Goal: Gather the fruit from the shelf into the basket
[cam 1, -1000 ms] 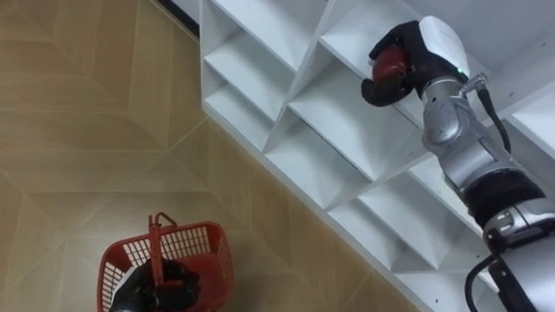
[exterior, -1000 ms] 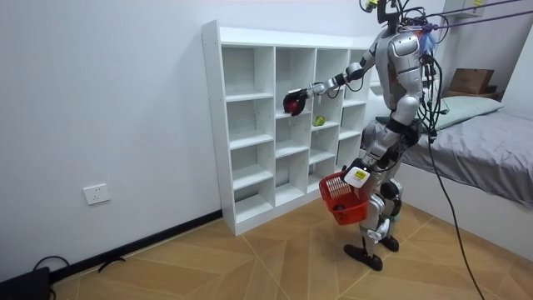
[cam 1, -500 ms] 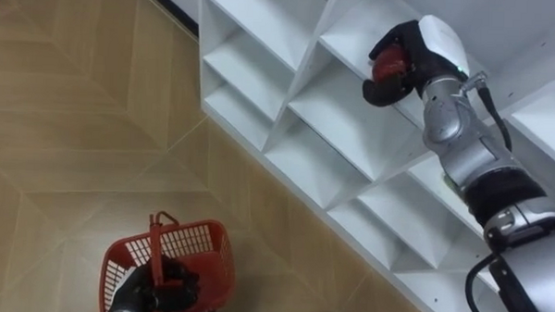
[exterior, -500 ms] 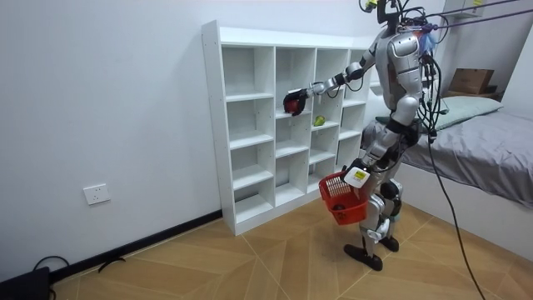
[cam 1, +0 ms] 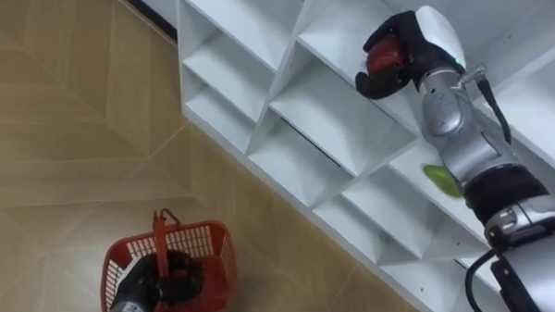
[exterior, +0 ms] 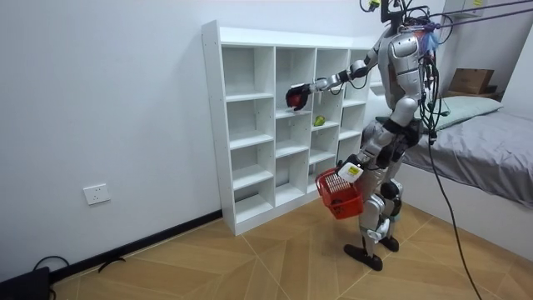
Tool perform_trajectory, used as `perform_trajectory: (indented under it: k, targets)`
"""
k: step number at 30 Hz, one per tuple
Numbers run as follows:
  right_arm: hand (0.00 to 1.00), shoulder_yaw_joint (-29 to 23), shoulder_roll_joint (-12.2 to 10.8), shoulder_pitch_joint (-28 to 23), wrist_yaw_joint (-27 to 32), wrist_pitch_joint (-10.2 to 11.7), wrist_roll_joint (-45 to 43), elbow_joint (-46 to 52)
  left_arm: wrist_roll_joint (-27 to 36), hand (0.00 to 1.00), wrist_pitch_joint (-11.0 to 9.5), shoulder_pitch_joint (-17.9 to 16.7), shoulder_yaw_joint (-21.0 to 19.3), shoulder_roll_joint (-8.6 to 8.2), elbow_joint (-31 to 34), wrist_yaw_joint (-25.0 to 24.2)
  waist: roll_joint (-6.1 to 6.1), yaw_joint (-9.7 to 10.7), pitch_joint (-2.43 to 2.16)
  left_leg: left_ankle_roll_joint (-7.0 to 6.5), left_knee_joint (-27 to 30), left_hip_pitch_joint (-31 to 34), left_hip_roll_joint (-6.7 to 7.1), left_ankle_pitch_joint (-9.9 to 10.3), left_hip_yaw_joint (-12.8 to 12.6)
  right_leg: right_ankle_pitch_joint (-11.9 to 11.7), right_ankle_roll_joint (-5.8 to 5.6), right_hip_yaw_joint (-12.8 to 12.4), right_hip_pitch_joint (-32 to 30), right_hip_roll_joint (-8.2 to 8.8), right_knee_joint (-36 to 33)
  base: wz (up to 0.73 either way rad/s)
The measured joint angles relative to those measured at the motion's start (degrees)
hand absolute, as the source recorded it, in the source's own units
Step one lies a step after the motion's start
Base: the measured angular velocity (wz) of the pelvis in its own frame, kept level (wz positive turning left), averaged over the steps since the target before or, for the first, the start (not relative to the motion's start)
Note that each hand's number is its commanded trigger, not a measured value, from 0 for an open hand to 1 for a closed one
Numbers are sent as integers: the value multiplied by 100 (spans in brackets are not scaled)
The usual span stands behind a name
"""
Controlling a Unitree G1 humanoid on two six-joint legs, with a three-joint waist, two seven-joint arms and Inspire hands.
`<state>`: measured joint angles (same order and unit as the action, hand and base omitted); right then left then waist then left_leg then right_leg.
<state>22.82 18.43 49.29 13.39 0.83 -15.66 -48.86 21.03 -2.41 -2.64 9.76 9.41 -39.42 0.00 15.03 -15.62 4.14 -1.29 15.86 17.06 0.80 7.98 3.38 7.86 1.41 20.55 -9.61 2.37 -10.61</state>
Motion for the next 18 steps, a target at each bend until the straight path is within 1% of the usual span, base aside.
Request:
perform_trajectory:
  k: [1, 2, 3, 4, 6, 7, 8, 9, 10, 11, 13, 14, 16, 18]
  targets:
    - [100, -8, -1, -30, -58, 0, 1, 264, 117, 100, 0, -47, 38, -35, 157, 68, -9, 104, -4, 0, -3, -60, 0, 0, -10, 0, 0, -3, 51, -1, 2, 0]
    - [100, -48, 1, -89, -109, 5, 8, 472, 203, 100, 1, -63, 101, -70, 242, 89, -36, 163, -19, -2, -18, -149, 0, 2, -13, 0, -1, -4, 135, 0, 0, -3]
    - [100, -75, 0, -113, -120, 9, 30, 550, 198, 100, 3, -62, 127, -92, 276, 89, -53, 178, -29, -3, -27, -196, 0, 3, -14, 0, -1, -11, 175, 0, 1, 0]
    - [100, -212, -1, -170, -176, 8, 52, 741, 187, 100, 28, -72, 175, -129, 387, 87, -93, 223, -52, -3, -48, -272, 0, 4, -15, 0, -2, -34, 235, 1, 1, 0]
    - [100, -445, -9, -372, -192, 28, 55, 1139, 190, 100, 68, -136, 197, -204, 594, 66, -172, 245, -102, -4, -71, -367, 0, 4, -38, 0, -2, -100, 307, -1, 1, -5]
    - [100, -516, -24, -528, -207, 37, 125, 1363, 197, 100, 80, -166, 258, -225, 665, 61, -246, 248, -141, -6, -128, -482, -1, 2, -80, 1, -4, -179, 373, -2, 2, -22]
    - [100, -516, -47, -662, -253, 21, 223, 1582, 194, 100, 96, -206, 358, -220, 733, 64, -325, 267, -197, -7, -176, -585, -6, 2, -134, 2, -6, -203, 437, 1, 3, -22]
    - [100, -516, -49, -750, -271, 9, 250, 1730, 197, 100, 116, -228, 408, -220, 779, 64, -368, 281, -221, -9, -208, -635, -4, 0, -147, 5, -11, -195, 470, 5, 7, -17]
    - [100, -510, -48, -923, -291, -17, 268, 2037, 197, 100, 154, -258, 500, -232, 866, 64, -438, 322, -261, -15, -260, -725, -1, -15, -160, 9, -16, -189, 536, 15, 4, -7]
    - [100, -484, -50, -1039, -318, -57, 267, 2241, 201, 100, 216, -264, 581, -235, 955, 64, -481, 384, -290, -10, -317, -809, -2, -32, -170, 13, -24, -188, 599, 19, 3, 0]
    - [100, -456, -69, -1093, -402, -136, 267, 2371, 206, 100, 254, -263, 672, -242, 1057, 65, -490, 470, -293, 3, -439, -990, -4, -87, -204, 16, -27, -204, 710, 30, 2, -8]
    - [100, -440, -92, -1101, -437, -189, 264, 2382, 206, 100, 260, -264, 737, -245, 1090, 68, -488, 496, -294, 10, -513, -1126, -5, -105, -263, 16, -27, -256, 779, 36, 2, -19]
    - [100, -389, -119, -1121, -516, -232, 270, 2472, 240, 100, 274, -264, 811, -246, 1131, 67, -488, 553, -294, 13, -555, -1264, -5, -107, -321, 17, -27, -322, 881, 1, 6, -19]
    - [100, -388, -167, -1125, -527, -232, 308, 2575, 409, 100, 277, -258, 861, -245, 1134, 88, -485, 624, -295, 14, -553, -1318, -5, -107, -334, 18, -28, -335, 922, 1, 11, -8]
